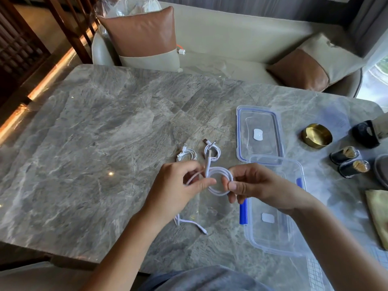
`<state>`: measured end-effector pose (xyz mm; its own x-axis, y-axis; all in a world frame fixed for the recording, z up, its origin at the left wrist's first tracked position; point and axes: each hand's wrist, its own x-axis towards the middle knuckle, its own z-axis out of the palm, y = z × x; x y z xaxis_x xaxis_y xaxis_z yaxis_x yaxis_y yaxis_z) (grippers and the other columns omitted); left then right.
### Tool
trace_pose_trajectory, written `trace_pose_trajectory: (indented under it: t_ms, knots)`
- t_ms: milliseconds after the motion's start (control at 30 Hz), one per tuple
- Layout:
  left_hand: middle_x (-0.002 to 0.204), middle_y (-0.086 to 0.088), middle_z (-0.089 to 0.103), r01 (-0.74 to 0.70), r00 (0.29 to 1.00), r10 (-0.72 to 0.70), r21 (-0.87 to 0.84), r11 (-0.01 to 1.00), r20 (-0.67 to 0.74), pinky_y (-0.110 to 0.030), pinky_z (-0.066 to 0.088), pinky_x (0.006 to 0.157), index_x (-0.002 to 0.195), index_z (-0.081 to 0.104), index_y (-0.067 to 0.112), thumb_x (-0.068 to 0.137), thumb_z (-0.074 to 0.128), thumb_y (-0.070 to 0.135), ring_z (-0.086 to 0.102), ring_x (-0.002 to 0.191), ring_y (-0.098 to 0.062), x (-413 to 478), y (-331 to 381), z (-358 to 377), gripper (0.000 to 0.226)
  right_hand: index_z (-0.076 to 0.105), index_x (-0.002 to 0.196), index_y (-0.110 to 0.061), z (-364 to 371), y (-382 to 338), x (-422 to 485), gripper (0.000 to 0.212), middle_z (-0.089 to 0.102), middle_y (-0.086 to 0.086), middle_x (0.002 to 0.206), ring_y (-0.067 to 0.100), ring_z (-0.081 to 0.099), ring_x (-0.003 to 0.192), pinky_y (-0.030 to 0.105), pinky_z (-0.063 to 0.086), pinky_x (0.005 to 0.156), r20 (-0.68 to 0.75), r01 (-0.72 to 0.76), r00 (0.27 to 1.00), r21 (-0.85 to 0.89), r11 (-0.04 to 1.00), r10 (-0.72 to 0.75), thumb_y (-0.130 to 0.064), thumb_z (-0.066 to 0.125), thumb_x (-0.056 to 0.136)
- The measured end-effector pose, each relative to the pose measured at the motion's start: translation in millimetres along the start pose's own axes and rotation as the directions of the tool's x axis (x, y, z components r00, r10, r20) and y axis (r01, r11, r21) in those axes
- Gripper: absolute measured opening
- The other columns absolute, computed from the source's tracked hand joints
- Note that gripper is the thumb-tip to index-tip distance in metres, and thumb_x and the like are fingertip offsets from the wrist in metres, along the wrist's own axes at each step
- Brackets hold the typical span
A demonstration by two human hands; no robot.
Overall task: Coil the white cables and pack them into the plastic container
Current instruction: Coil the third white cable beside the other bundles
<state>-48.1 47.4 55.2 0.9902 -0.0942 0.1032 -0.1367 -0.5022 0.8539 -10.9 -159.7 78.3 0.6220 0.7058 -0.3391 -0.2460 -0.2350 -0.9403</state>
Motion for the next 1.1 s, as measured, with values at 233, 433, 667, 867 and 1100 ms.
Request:
trace_pose_trajectory:
  t_ms: [233, 433, 667, 867, 1100]
  knots:
    - [0.050, 0.004, 0.059, 0.238, 0.970, -0.216, -0.228, 0.944, 0.114, -0.021, 0.047, 0.049, 0.071, 0.068, 0.007, 0.086, 0.063, 0.024, 0.055, 0.048, -0.008, -8.8, -3.4, 5.5, 0.024, 0.066, 0.082, -0.014, 15.9, 12.4, 5.1, 0.006, 0.066, -0.008, 0.068, 0.002, 0.062, 0.067, 0.016, 0.046, 0.061, -0.115, 0.039, 0.993, 0.094, 0.995, -0.028, -0.019, 0.062, 0.082]
    - [0.072, 0.008, 0.072, 0.435, 0.900, -0.346, -0.521, 0.734, 0.263, -0.019, 0.053, 0.056, 0.090, 0.074, 0.019, 0.091, 0.051, 0.019, 0.064, 0.071, -0.001, -16.8, -4.0, 7.2, 0.023, 0.072, 0.080, -0.027, 23.0, 12.2, 13.1, 0.013, 0.071, -0.005, 0.075, 0.001, 0.062, 0.071, 0.012, 0.045, 0.062, -0.170, 0.058, 0.985, 0.164, 0.985, -0.030, -0.022, 0.061, 0.084]
    - [0.072, -0.007, 0.049, 0.416, 0.890, -0.402, -0.744, 0.523, 0.215, -0.013, 0.035, 0.046, 0.088, 0.076, 0.016, 0.069, 0.064, 0.037, 0.042, 0.052, -0.003, -17.6, -5.4, 13.5, 0.031, 0.073, 0.082, -0.030, 30.3, 14.1, 18.1, 0.011, 0.069, -0.010, 0.073, -0.001, 0.062, 0.069, 0.011, 0.046, 0.062, -0.188, 0.076, 0.982, 0.204, 0.976, -0.037, -0.026, 0.063, 0.084]
    - [0.055, 0.010, 0.056, 0.371, 0.887, -0.425, -0.826, 0.425, 0.180, -0.012, 0.038, 0.044, 0.067, 0.072, 0.017, 0.067, 0.066, 0.034, 0.046, 0.048, 0.000, -12.4, -5.0, 19.0, 0.018, 0.061, 0.094, -0.015, 36.7, 21.8, 27.1, 0.014, 0.065, -0.004, 0.064, 0.007, 0.061, 0.063, 0.019, 0.044, 0.058, -0.392, 0.147, 0.918, 0.211, 0.966, -0.054, -0.022, 0.062, 0.081]
    - [0.050, 0.007, 0.054, 0.269, 0.880, -0.471, -0.759, 0.593, -0.056, -0.012, 0.044, 0.049, 0.065, 0.065, 0.015, 0.061, 0.069, 0.042, 0.049, 0.048, -0.003, -5.2, -6.8, 20.6, 0.028, 0.071, 0.072, -0.016, 51.1, 24.5, 19.0, 0.047, 0.066, 0.002, 0.056, 0.013, 0.058, 0.048, 0.020, 0.044, 0.051, -0.153, 0.016, 0.988, 0.115, 0.993, 0.001, -0.049, 0.042, 0.090]
